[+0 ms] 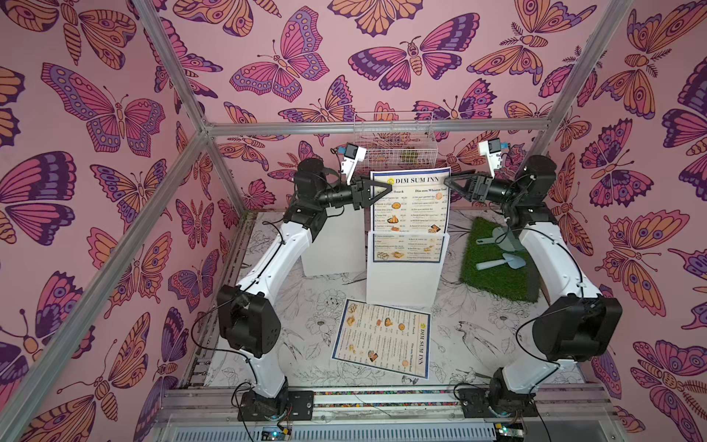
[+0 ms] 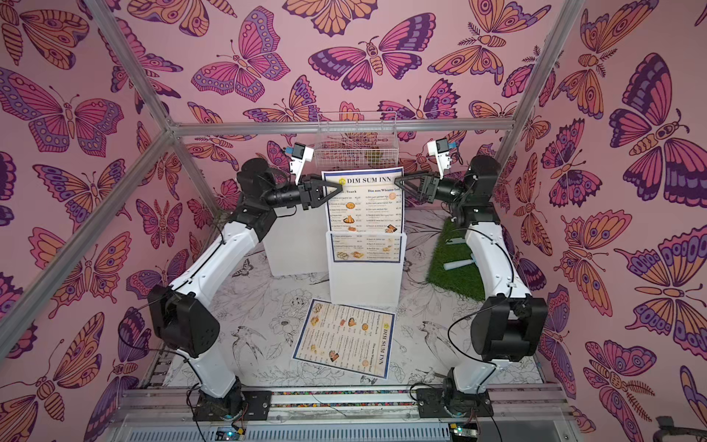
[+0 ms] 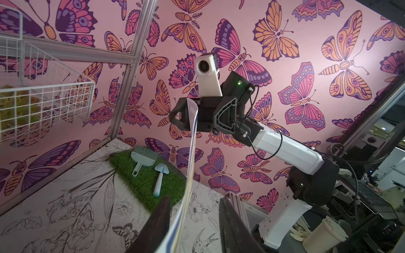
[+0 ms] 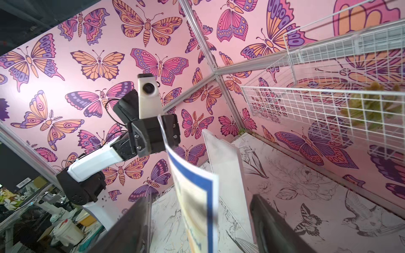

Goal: Insert the menus into the narrow rack
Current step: Insert the menu into the narrow rack.

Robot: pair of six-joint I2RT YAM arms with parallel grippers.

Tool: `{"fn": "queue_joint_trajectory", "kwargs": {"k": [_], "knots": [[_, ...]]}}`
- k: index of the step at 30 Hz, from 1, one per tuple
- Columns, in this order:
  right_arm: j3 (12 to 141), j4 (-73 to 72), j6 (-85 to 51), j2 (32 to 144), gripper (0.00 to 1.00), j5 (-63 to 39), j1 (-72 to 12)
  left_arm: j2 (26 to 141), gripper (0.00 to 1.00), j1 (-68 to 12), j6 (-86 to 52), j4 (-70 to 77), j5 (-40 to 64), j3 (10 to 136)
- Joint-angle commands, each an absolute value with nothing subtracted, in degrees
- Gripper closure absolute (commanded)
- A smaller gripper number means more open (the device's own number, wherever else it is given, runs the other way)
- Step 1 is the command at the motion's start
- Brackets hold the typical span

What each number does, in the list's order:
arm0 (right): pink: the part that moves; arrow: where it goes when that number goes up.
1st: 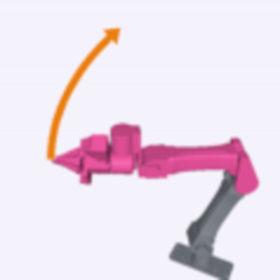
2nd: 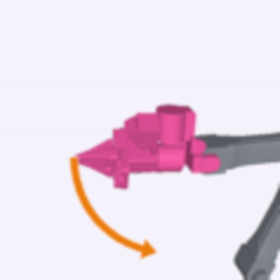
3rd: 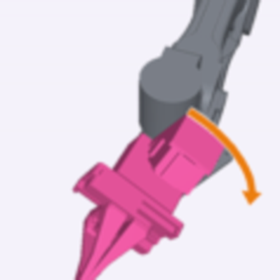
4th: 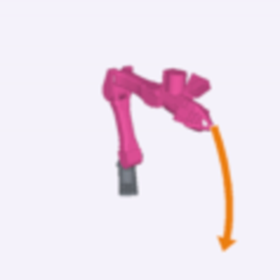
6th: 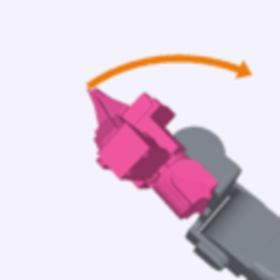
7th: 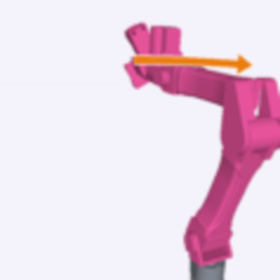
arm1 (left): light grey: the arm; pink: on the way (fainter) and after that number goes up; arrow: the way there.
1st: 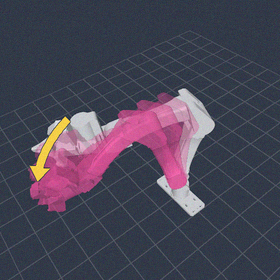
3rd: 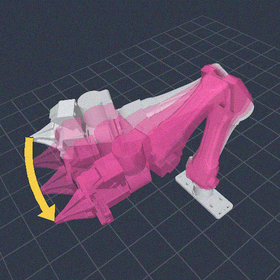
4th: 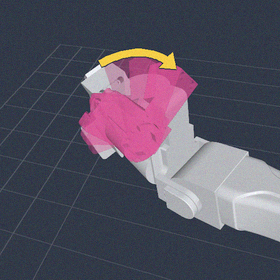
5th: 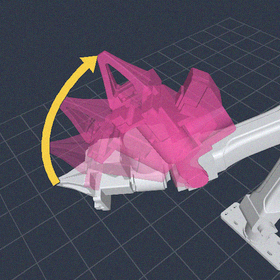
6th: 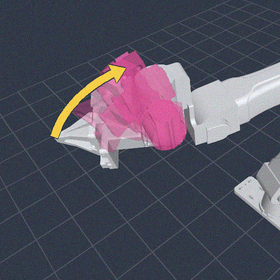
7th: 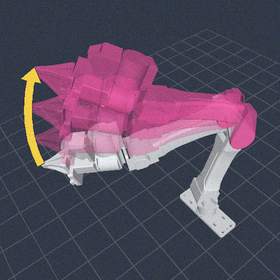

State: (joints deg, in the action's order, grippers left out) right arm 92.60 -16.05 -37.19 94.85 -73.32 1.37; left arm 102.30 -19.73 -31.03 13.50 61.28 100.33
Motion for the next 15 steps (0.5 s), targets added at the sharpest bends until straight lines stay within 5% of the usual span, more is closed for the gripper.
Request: {"fn": "queue_joint_trajectory", "kwargs": {"k": [1,7,15], "knots": [[90.32,-19.35,-37.54,90.47,0.36,-75.14,1.32,99.29,0.6,-18.98,-30.83,14.83,60.47,97.92],[87.91,0.09,-21.78,83.8,0.44,-70.64,1.3,97.54,0.6,-19.07,-31.81,16.25,62.23,94.14],[86.24,-4.66,-25.23,84.87,0.62,-71.63,1.2,97.08,0.61,-19.34,-32.66,17.8,62.05,92.95]]}}
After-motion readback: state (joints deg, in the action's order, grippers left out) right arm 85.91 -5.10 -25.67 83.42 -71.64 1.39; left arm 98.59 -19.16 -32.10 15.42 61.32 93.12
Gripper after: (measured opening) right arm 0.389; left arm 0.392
